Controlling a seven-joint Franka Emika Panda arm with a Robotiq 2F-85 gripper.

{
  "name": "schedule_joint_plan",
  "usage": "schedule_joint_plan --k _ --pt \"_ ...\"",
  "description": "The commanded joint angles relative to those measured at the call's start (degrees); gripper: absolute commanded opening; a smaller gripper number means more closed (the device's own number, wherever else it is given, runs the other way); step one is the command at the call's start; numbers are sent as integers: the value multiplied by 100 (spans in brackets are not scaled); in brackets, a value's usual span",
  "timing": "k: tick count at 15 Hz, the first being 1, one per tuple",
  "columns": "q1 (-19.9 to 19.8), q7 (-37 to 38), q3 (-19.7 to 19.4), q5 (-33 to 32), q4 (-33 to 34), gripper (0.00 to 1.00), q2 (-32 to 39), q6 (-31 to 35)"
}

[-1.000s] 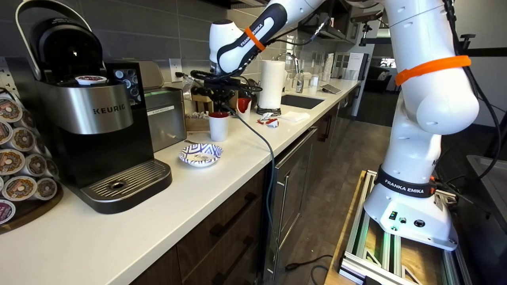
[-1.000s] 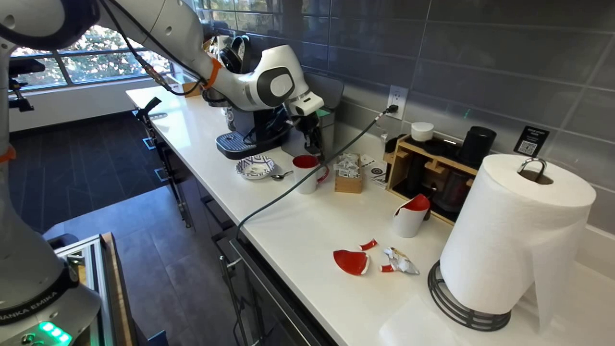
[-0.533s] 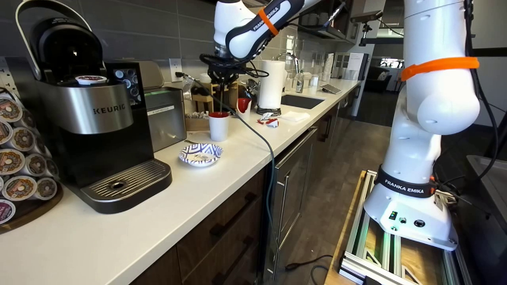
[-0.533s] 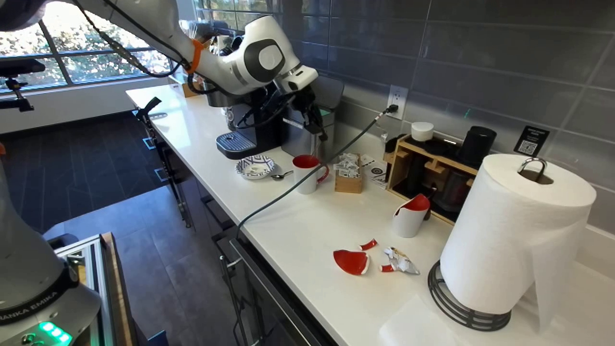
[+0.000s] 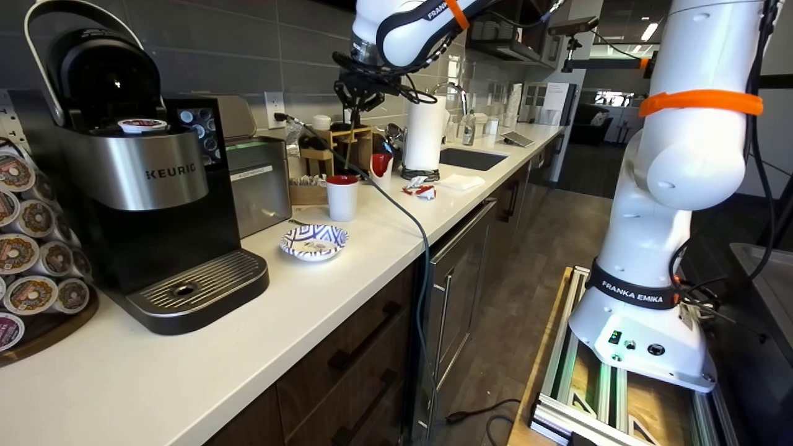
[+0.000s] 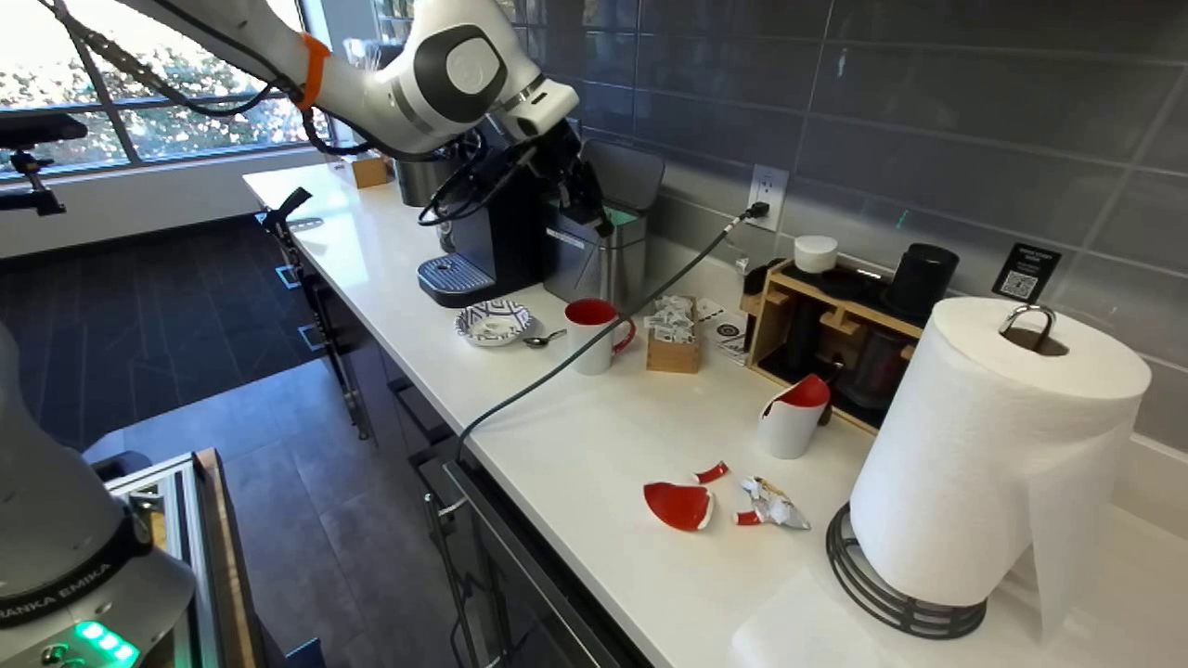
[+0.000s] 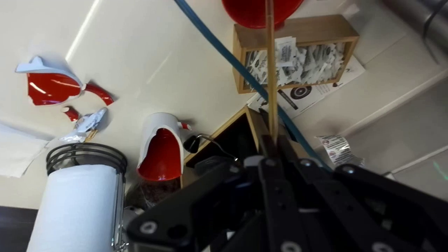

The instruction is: Remove the spoon from the mug and put it inside the bowl

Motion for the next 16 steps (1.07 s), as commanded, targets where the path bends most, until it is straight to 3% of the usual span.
schedule_joint_plan --k 1,5,7,16 --pt "-157 -628 412 974 -607 1 -352 605" --pt "14 -1798 892 2388 -864 1 -205 700" --pt "70 -2188 1095 2749 -921 1 -83 547" --pt "134 -2355 1226 2820 -717 1 838 396"
